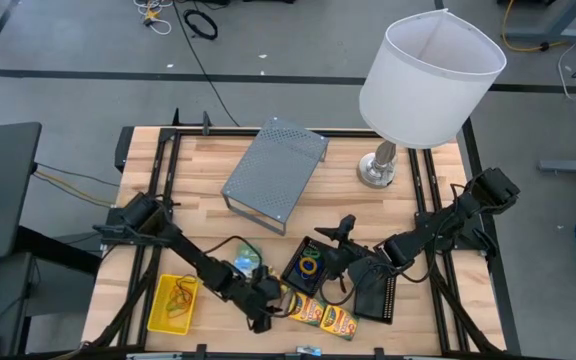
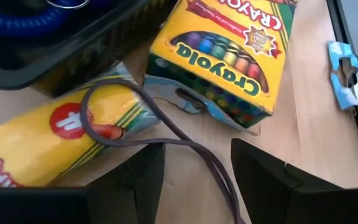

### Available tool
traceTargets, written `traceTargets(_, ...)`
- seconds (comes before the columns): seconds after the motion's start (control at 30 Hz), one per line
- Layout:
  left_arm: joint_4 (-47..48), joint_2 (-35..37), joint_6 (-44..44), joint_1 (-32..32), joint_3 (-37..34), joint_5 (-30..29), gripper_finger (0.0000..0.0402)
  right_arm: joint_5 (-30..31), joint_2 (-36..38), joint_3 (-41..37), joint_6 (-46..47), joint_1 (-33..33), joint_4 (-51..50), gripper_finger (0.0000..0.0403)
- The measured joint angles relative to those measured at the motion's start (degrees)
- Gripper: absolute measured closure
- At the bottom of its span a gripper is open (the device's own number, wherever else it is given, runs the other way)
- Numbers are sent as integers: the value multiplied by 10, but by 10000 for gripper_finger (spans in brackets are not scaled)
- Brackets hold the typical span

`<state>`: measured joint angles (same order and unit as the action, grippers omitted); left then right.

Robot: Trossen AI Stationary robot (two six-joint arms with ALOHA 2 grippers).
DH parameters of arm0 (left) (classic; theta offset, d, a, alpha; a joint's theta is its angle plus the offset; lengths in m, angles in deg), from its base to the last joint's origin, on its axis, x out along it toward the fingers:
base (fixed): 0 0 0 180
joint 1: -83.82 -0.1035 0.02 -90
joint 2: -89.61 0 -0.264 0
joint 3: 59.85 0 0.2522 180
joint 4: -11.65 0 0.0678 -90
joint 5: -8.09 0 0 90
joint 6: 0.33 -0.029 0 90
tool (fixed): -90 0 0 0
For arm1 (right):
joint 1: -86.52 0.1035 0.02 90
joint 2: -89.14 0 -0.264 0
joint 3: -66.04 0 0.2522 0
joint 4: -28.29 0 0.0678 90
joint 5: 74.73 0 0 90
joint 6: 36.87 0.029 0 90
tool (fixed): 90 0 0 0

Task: Pick & Place Office Desk Supplies
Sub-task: Put the black rubber band into the yellow bin

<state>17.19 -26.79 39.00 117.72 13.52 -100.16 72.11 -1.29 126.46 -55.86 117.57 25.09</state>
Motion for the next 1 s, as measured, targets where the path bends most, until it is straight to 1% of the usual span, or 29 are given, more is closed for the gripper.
traceTargets(0.1,12,0,7,-3,0,-8,227,0,0,0,0,0,0,215)
traceTargets(0.2,22,0,7,-3,0,-13,264,0,0,0,0,0,-1,215)
traceTargets(0.27,33,0,7,-3,0,-16,301,0,0,0,0,0,-1,215)
traceTargets(0.37,39,-1,-1,-1,-1,-14,375,0,0,0,-1,0,-1,215)
traceTargets(0.4,39,-1,-6,1,-1,-13,387,0,0,0,0,0,-1,215)
traceTargets(0.47,38,2,-12,8,-1,-18,395,0,0,0,0,0,-1,215)
traceTargets(0.57,42,11,-30,21,-2,-22,397,0,0,0,0,0,-1,215)
traceTargets(0.7,76,35,-59,47,-5,-37,398,0,0,0,0,0,-1,215)
traceTargets(0.83,112,71,-72,70,-3,-67,399,0,0,0,1,0,-1,215)
traceTargets(1.0,159,113,-100,101,-4,-118,400,0,0,0,3,0,-1,215)
